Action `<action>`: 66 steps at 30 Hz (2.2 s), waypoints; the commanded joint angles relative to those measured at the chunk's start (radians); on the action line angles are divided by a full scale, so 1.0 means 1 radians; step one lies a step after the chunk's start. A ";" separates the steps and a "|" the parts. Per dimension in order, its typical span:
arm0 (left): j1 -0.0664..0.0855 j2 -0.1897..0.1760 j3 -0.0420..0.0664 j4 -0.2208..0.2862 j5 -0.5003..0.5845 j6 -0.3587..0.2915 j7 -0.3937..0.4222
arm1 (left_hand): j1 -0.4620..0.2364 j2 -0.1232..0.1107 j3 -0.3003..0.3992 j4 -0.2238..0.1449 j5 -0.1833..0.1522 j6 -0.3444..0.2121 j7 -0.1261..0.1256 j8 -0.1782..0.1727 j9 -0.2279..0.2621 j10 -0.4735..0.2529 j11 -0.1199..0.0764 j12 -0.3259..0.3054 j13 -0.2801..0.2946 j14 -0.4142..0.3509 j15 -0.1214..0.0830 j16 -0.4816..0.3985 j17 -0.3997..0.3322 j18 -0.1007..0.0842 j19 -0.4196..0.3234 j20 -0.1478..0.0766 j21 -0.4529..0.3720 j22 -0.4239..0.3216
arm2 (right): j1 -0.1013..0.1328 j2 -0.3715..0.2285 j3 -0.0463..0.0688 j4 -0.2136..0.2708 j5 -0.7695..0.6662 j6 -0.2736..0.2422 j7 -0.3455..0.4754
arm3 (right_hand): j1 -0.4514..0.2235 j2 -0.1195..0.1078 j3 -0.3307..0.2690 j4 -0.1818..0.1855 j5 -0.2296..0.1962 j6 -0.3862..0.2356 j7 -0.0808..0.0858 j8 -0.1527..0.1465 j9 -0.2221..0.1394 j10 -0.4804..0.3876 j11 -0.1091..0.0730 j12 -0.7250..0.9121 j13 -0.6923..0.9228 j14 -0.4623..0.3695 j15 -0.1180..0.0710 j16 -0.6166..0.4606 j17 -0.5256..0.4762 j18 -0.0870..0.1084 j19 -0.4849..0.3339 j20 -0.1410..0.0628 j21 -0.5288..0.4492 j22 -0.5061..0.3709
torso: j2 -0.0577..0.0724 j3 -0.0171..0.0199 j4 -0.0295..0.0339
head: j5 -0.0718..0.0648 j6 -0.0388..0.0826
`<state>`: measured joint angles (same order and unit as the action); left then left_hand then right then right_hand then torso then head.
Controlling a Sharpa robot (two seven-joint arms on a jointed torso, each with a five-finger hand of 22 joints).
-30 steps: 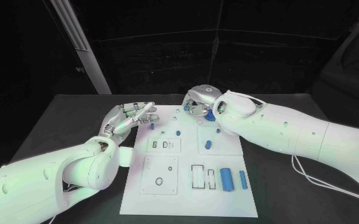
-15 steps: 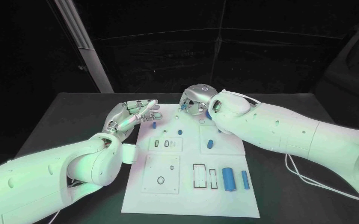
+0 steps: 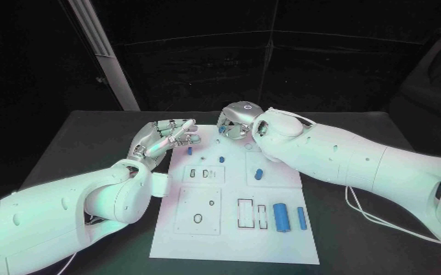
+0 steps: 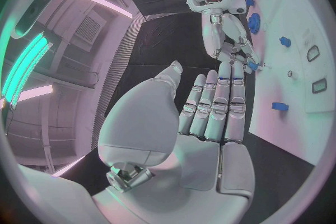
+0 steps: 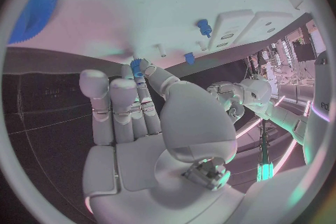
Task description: Assemble the parts on the task board
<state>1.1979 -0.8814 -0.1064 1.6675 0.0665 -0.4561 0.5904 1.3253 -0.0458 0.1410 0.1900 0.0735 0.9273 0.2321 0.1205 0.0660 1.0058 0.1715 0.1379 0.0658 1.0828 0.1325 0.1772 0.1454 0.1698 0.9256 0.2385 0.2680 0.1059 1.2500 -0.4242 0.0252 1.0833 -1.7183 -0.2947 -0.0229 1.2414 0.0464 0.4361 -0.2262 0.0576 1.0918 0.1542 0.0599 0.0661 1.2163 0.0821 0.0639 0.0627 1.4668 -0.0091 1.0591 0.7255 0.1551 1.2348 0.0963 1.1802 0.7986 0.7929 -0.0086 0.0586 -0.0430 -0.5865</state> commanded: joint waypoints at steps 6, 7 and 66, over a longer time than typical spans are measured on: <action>0.004 0.000 0.001 0.001 -0.005 0.015 -0.001 | 0.005 0.007 -0.001 -0.005 -0.005 0.000 0.004 -0.006 -0.001 -0.001 0.009 -0.006 -0.001 -0.005 0.000 -0.003 0.000 0.013 -0.004 0.003 -0.004 -0.001 | 0.001 0.017 0.000 -0.026 -0.002 0.028 0.008 | -0.002 -0.020 0.010 0.008 -0.003 -0.011 0.002 0.002 0.000 -0.013 0.002 -0.003 0.000 -0.010 0.003 0.001 -0.011 -0.013 -0.012 0.001 0.001 -0.005 | 0.002 -0.0003 0.0010 | 0.002 -0.002; 0.004 0.000 0.001 0.001 -0.005 0.015 -0.001 | 0.005 0.007 -0.001 -0.005 -0.005 0.000 0.004 -0.006 -0.001 -0.001 0.009 -0.006 -0.001 -0.005 0.000 -0.003 0.000 0.013 -0.004 0.003 -0.004 -0.001 | 0.001 0.019 0.000 -0.028 -0.003 0.030 0.007 | -0.003 -0.022 0.011 0.009 -0.003 -0.013 0.002 0.002 0.000 -0.015 0.002 -0.004 0.000 -0.011 0.004 0.000 -0.013 -0.013 -0.013 0.001 0.001 -0.006 | 0.002 -0.0004 0.0010 | 0.003 -0.001; 0.007 -0.010 0.000 -0.011 -0.005 0.036 -0.019 | 0.007 0.009 -0.001 -0.010 -0.005 -0.001 0.003 -0.009 -0.001 -0.003 0.010 -0.010 -0.001 -0.008 0.001 -0.010 0.000 0.013 -0.006 0.005 -0.007 -0.004 | 0.003 -0.313 0.023 0.215 0.167 0.149 -0.191 | 0.119 -0.115 -0.537 0.452 0.176 -0.228 0.000 0.072 0.004 0.107 -0.020 0.981 0.937 0.039 -0.008 0.312 0.457 -0.058 0.090 -0.006 0.181 0.268 | -0.004 0.0089 -0.0295 | -0.006 0.007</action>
<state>1.2039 -0.8932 -0.1069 1.6570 0.0665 -0.4385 0.5720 1.3289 -0.0421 0.1383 0.1873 0.0735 0.9273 0.2321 0.1168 0.0662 1.0022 0.1751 0.1345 0.0653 1.0828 0.1325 0.1735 0.1454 0.1693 0.9256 0.2385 0.2642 0.1025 1.2512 -0.7398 0.0478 1.3025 -1.5074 -0.1676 -0.1926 1.3517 -0.0665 -0.0961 0.2274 0.2313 0.8713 0.1550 0.1270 0.0715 1.3187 0.0590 1.0439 0.9989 1.4669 -0.0230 1.3671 1.1816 0.1158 1.3190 0.0909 1.3579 1.0666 0.7882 0.0009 0.0285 -0.0481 -0.5785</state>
